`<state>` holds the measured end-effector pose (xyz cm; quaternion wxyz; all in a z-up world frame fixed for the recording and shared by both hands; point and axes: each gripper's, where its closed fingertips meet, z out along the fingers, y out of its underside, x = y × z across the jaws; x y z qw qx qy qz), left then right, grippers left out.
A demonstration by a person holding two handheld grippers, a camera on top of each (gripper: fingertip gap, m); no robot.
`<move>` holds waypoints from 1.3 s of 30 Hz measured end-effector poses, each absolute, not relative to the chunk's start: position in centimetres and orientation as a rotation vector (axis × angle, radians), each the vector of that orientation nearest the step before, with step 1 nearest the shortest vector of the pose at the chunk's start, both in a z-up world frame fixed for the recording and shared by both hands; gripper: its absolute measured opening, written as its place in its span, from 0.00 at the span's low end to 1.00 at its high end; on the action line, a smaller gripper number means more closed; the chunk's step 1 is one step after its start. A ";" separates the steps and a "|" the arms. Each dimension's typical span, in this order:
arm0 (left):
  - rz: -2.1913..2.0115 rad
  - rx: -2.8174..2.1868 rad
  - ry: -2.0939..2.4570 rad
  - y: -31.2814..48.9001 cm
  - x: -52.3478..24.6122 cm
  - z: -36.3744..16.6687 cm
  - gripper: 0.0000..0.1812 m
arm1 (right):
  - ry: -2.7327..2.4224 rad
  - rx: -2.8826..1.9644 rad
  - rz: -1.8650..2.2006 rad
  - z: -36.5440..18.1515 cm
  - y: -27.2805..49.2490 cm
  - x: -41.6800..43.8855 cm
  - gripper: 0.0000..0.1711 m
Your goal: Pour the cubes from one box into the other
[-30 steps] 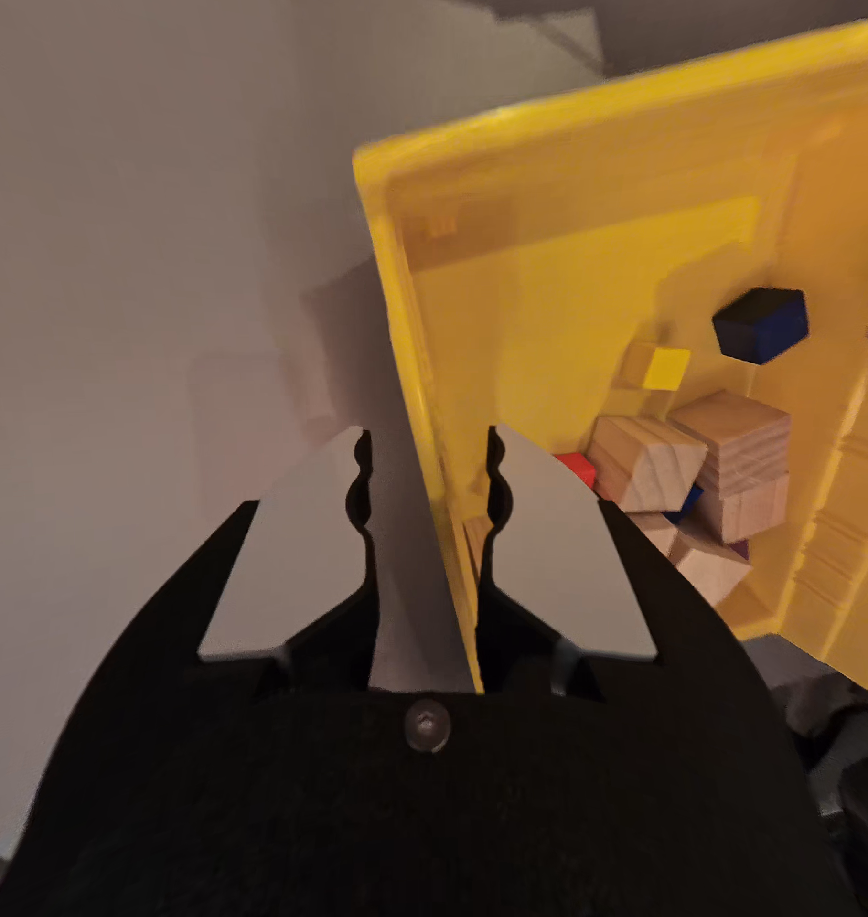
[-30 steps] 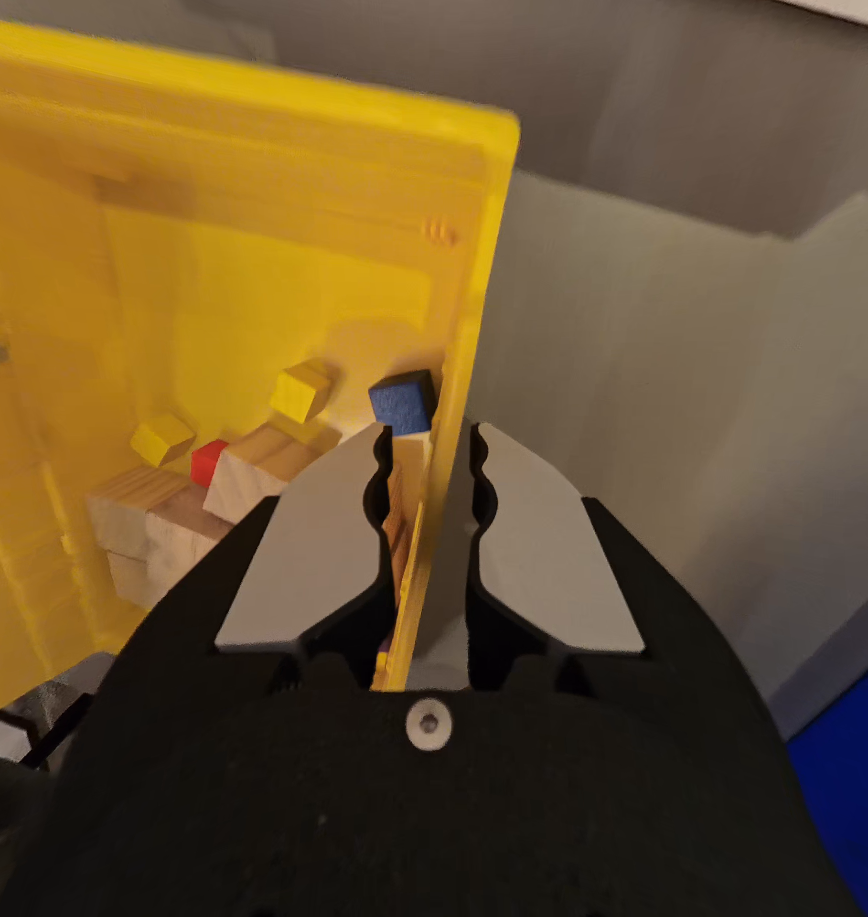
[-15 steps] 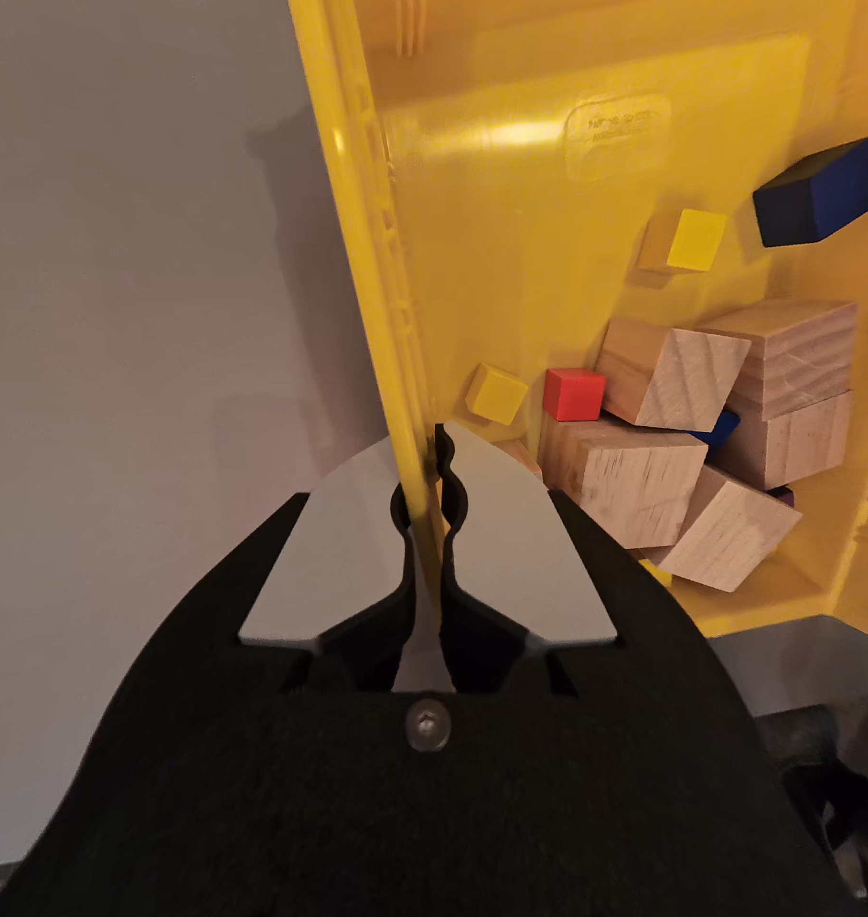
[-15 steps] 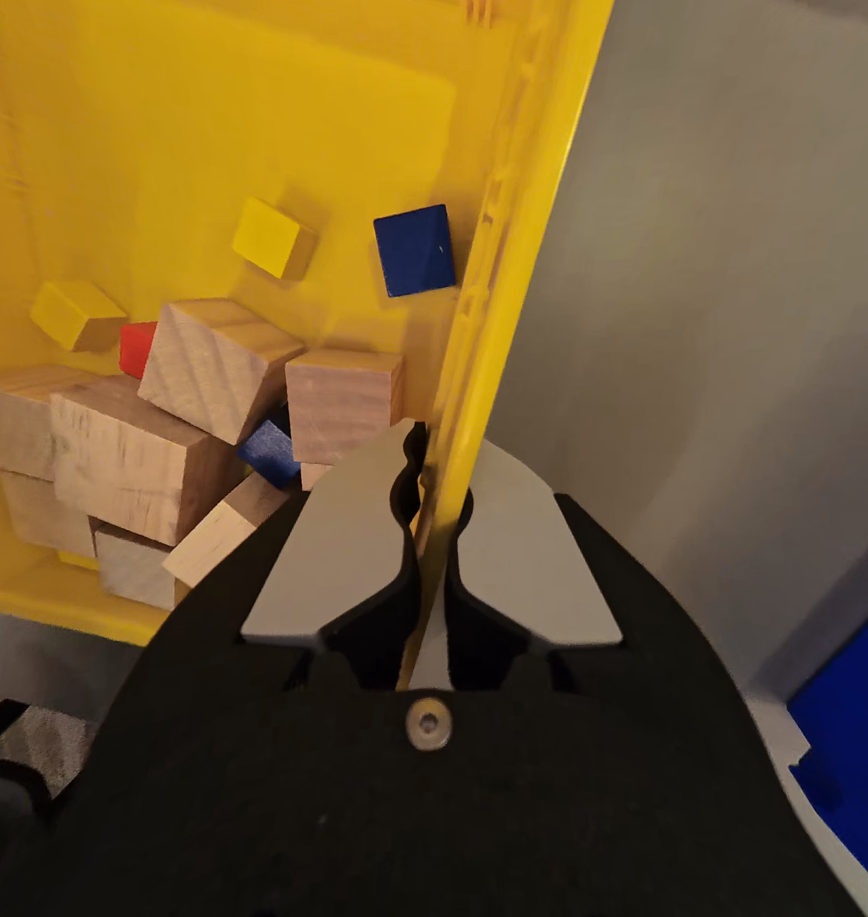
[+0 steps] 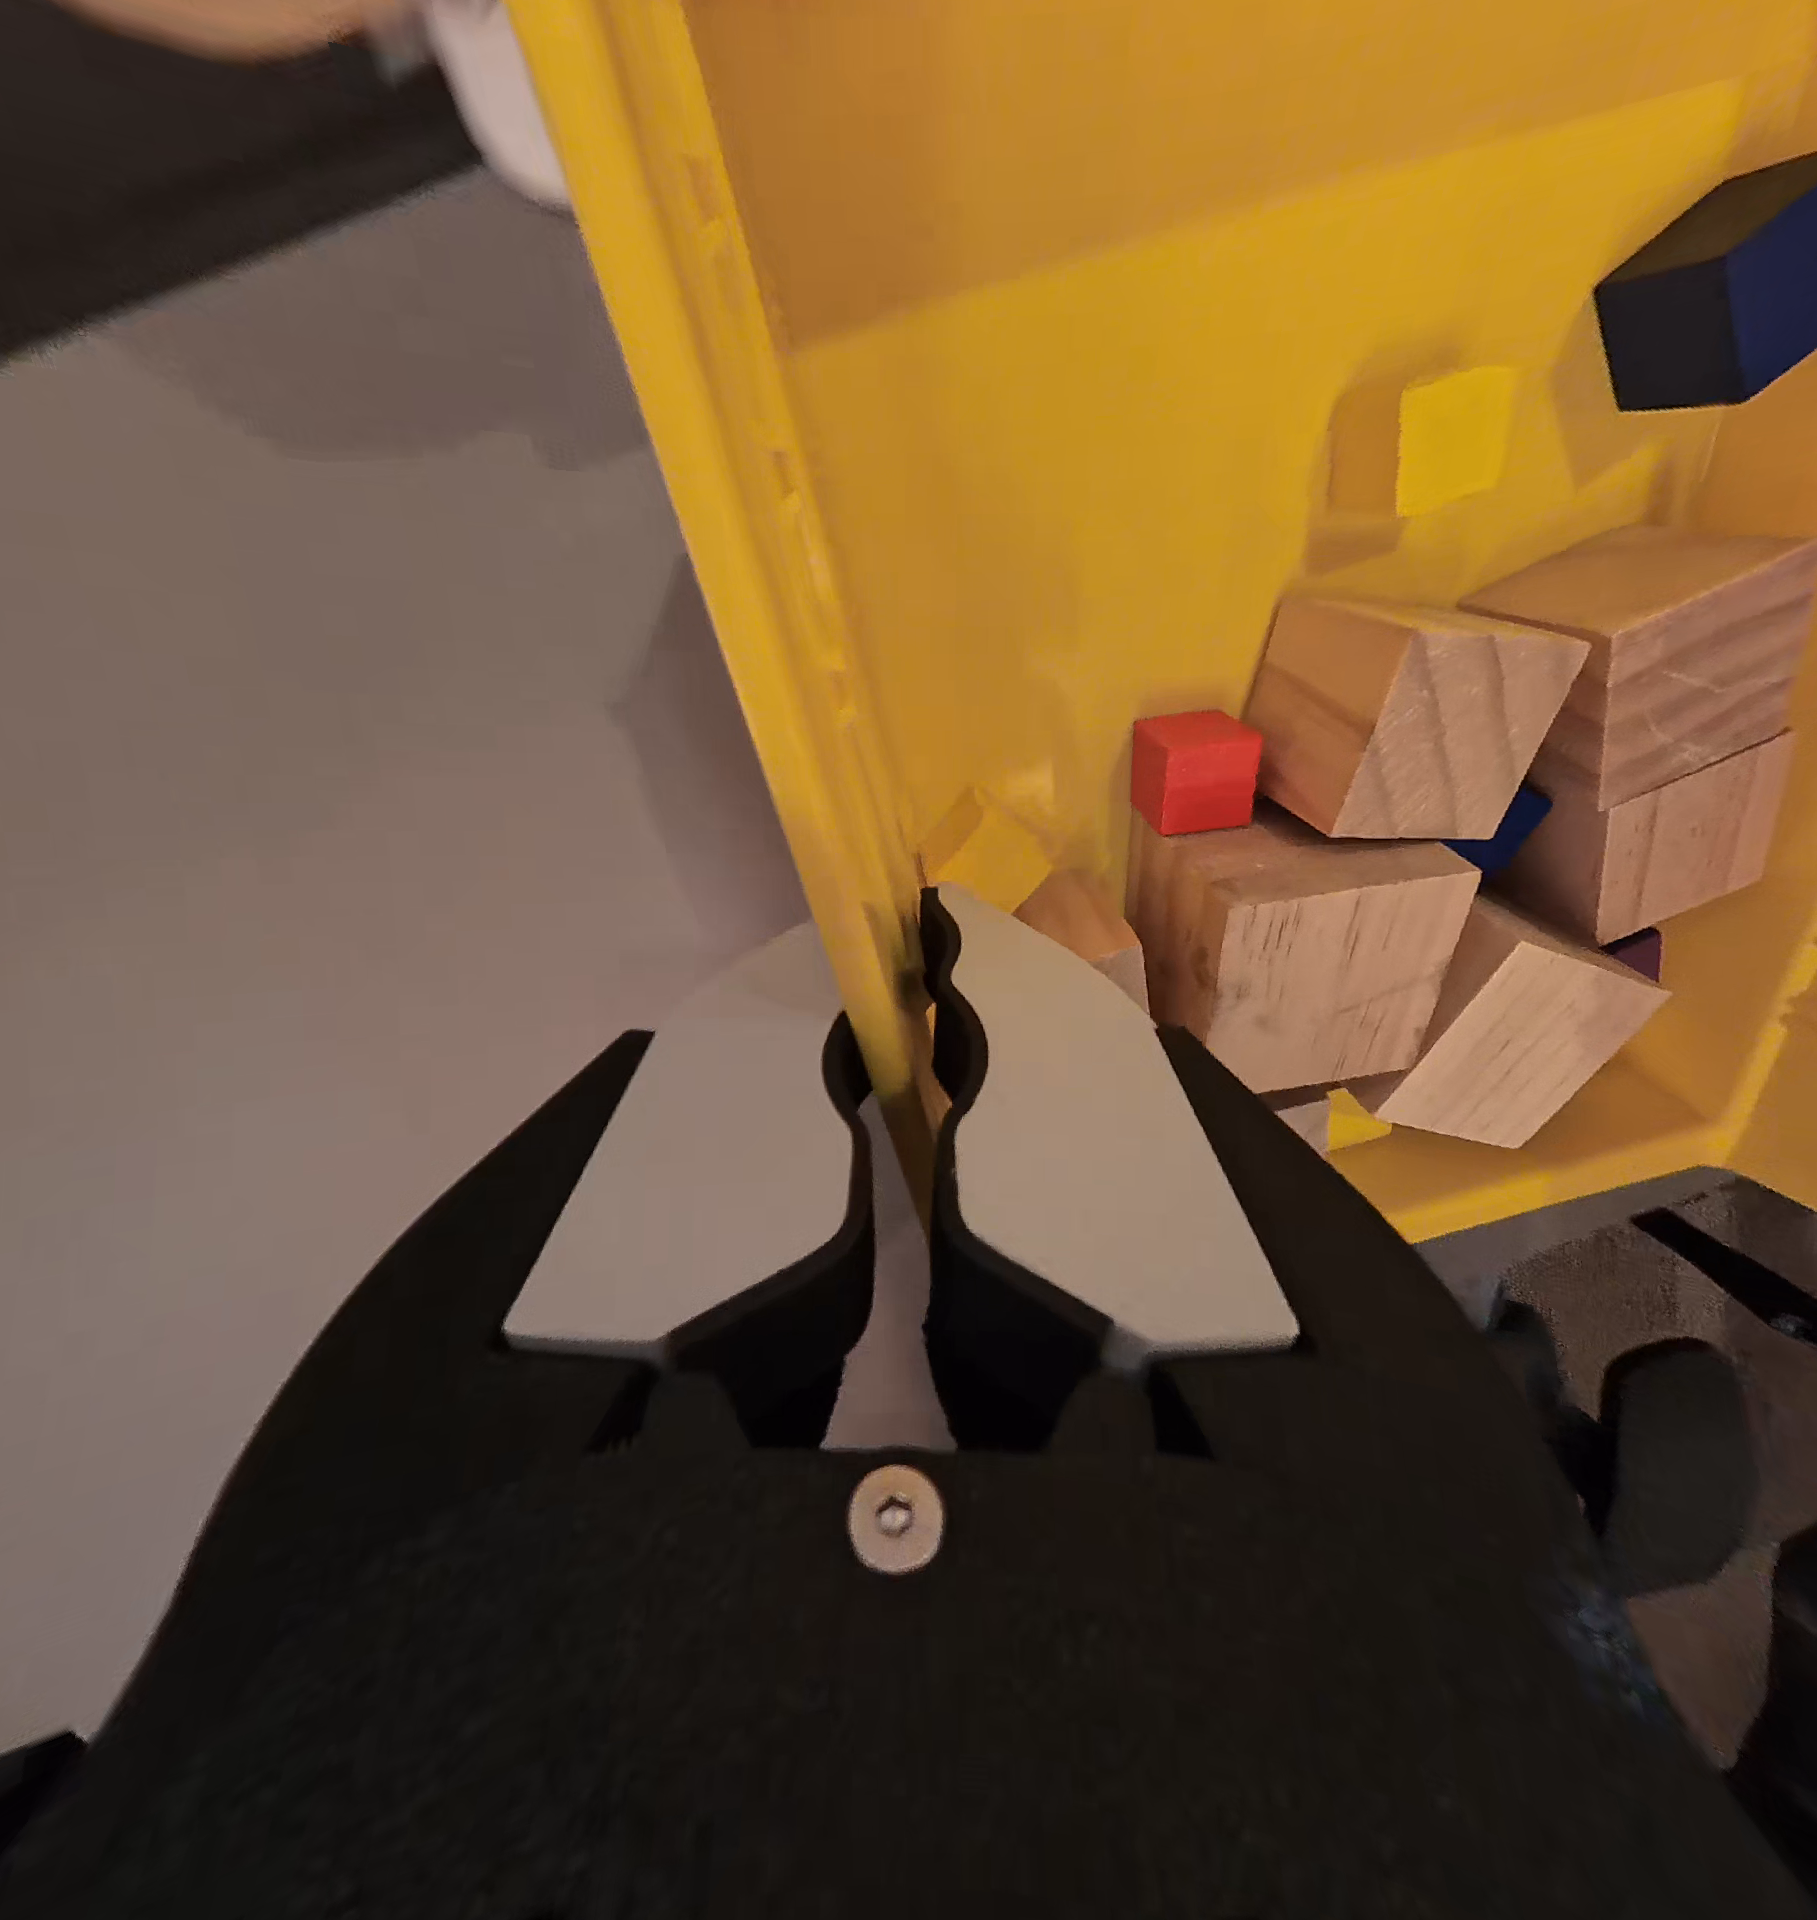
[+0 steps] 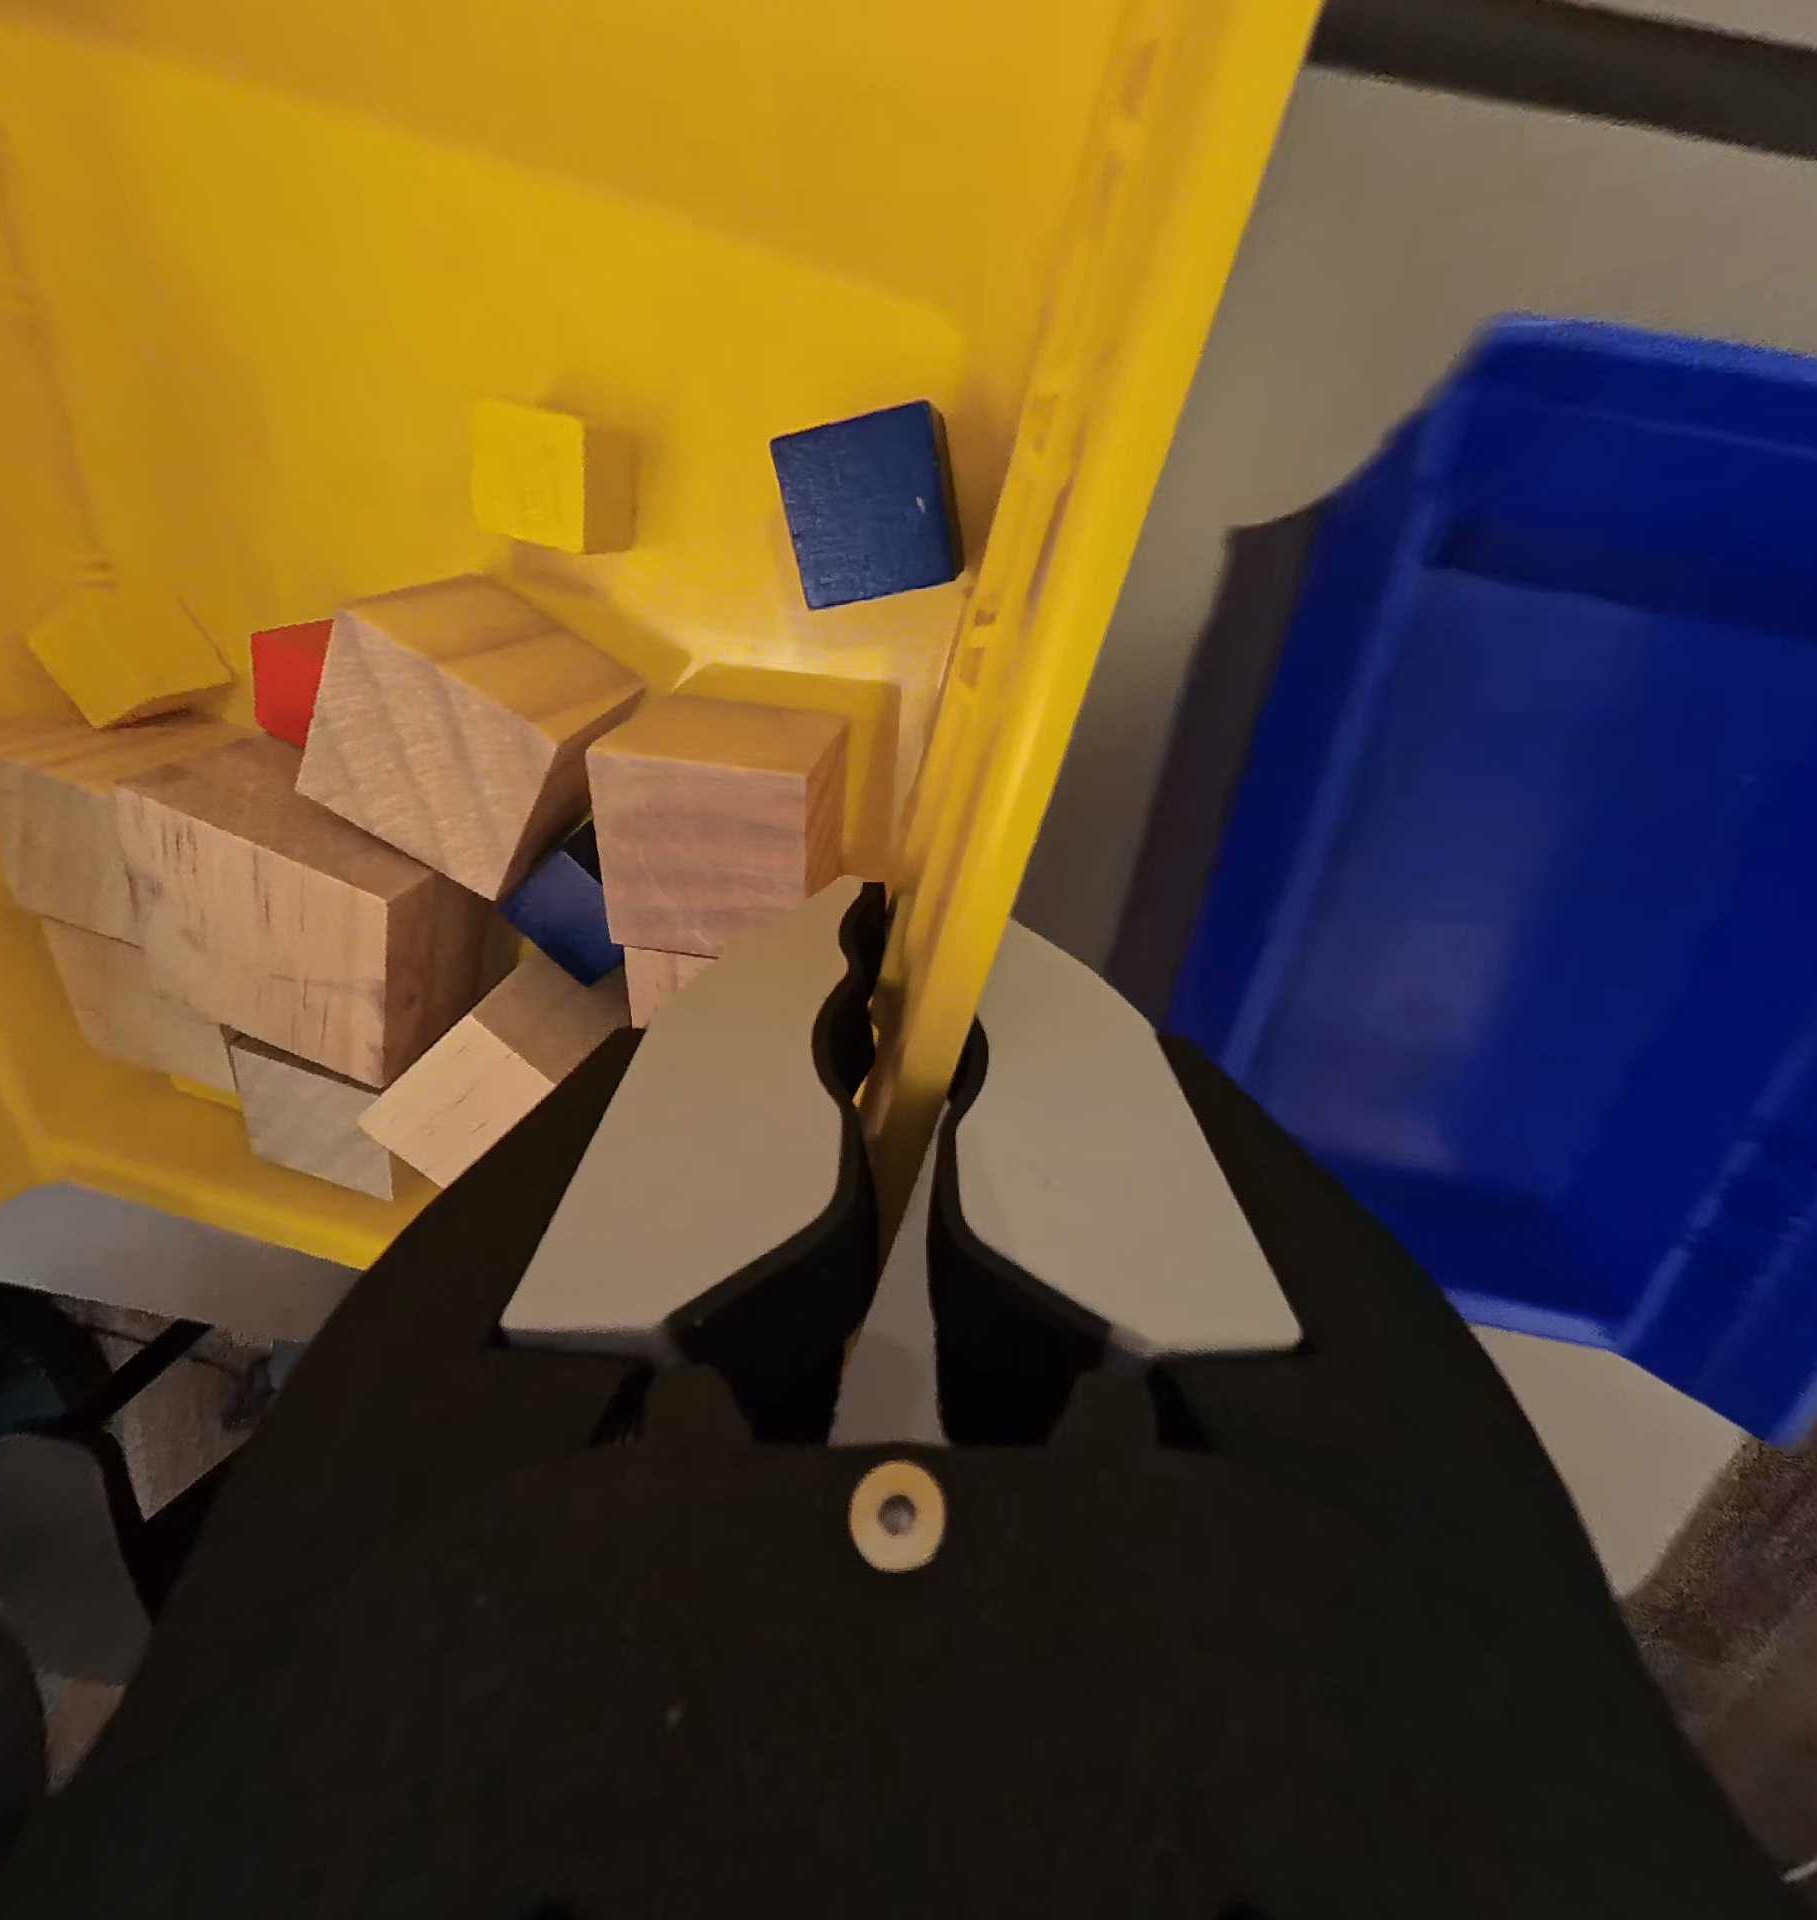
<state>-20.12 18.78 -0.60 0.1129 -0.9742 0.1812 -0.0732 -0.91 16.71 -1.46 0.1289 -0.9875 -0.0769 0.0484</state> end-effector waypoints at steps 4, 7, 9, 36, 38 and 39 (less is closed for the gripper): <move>-0.197 -2.783 0.684 20.6 -11.6 3.6 0.03 | -0.087 -2.822 0.116 2.3 17.2 7.5 0.03; -0.158 -2.729 0.786 22.3 -4.9 5.6 0.03 | 0.030 -2.772 0.102 3.8 17.8 13.9 0.03; -0.130 -2.687 0.839 23.9 -0.5 6.2 0.03 | 0.110 -2.720 0.117 3.9 18.6 17.9 0.03; -0.045 -1.850 0.696 27.9 14.6 5.0 0.02 | 0.277 -1.958 0.110 -0.7 22.9 32.1 0.03; -0.042 -1.829 0.679 27.6 14.7 5.0 0.02 | 0.279 -1.953 0.100 -1.0 22.6 32.1 0.03; -0.041 -1.817 0.679 27.5 14.9 5.1 0.02 | 0.300 -1.952 0.096 -1.3 22.3 32.2 0.03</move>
